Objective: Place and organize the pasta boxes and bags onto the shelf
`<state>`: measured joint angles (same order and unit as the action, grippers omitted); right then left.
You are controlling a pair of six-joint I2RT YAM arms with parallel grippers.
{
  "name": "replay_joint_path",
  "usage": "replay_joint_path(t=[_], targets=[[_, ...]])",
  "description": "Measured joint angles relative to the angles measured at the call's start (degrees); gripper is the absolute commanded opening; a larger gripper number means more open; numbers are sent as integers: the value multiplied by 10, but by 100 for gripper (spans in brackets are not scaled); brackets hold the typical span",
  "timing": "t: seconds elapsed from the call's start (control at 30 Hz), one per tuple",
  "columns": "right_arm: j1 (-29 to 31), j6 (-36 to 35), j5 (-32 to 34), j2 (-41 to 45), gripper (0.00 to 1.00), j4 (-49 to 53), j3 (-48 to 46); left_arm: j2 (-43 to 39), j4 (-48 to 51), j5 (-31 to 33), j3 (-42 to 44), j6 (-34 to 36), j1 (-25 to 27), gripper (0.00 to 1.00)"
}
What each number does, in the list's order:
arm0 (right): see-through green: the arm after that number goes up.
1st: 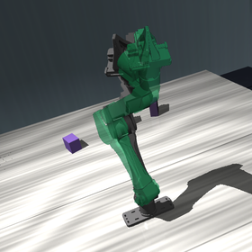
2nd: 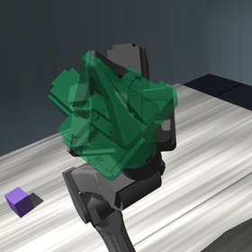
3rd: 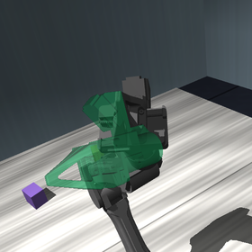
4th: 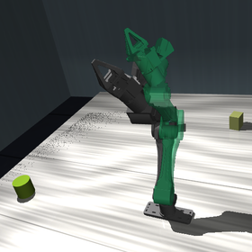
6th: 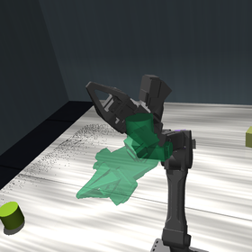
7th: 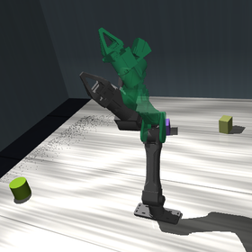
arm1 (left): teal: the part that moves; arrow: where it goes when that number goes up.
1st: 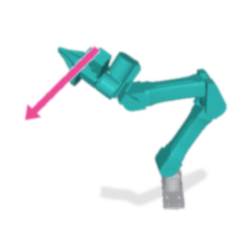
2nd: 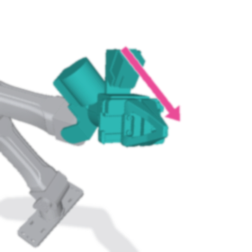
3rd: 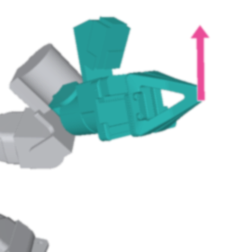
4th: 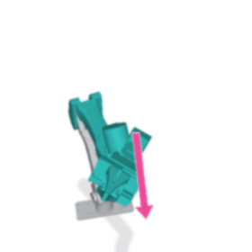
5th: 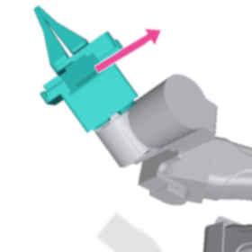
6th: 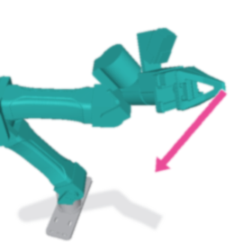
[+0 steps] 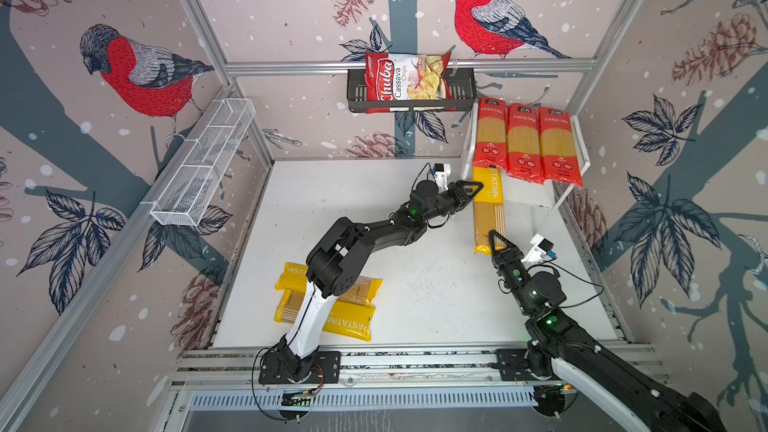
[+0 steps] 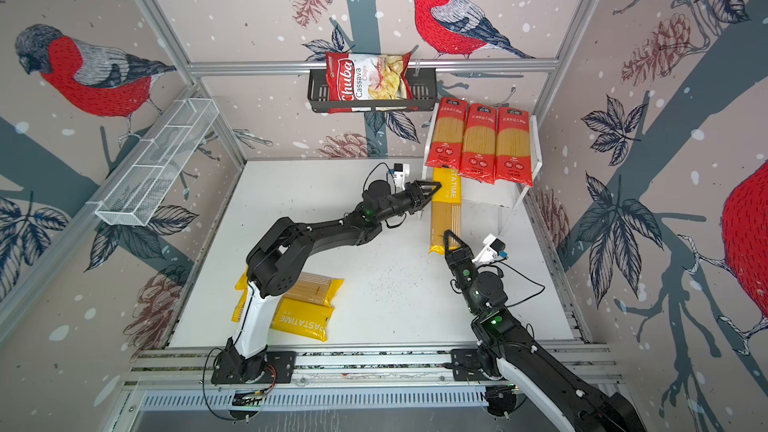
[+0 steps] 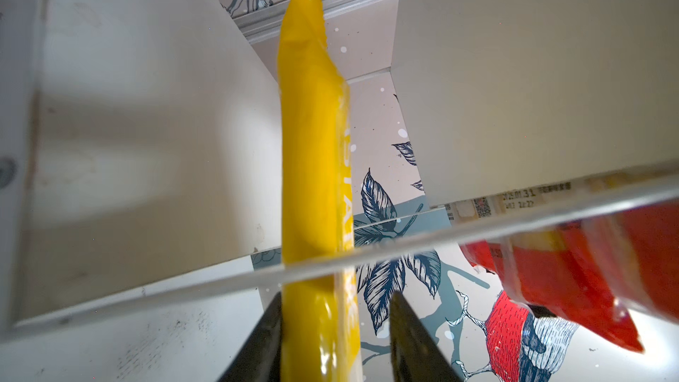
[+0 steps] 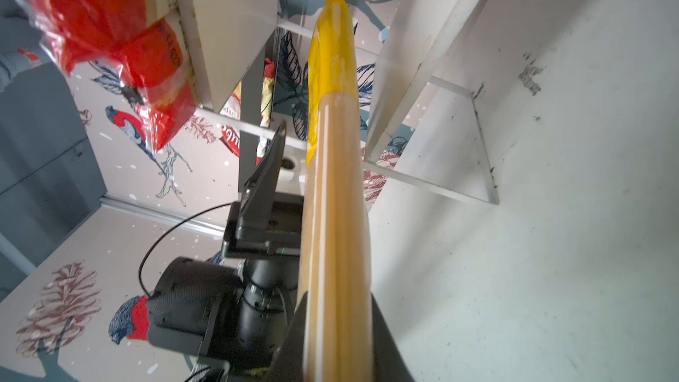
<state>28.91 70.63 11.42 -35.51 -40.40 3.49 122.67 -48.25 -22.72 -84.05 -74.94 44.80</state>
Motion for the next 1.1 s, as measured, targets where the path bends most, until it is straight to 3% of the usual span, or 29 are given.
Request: replay_joint_path(t=[0.33,0.77,0.97,1.1], targets=[[-64,16,7,-49,1,67,61,-91,-13,-11,120,36,-4,53],[-65,13,-53,-246,3,35,186,-336,15,50,390,144,-38,53],[-68,7,-60,-310,19,15,228,-403,45,83,447,182,-45,53],[-70,-2,-64,-331,38,-2,234,-421,56,93,468,195,-45,53]])
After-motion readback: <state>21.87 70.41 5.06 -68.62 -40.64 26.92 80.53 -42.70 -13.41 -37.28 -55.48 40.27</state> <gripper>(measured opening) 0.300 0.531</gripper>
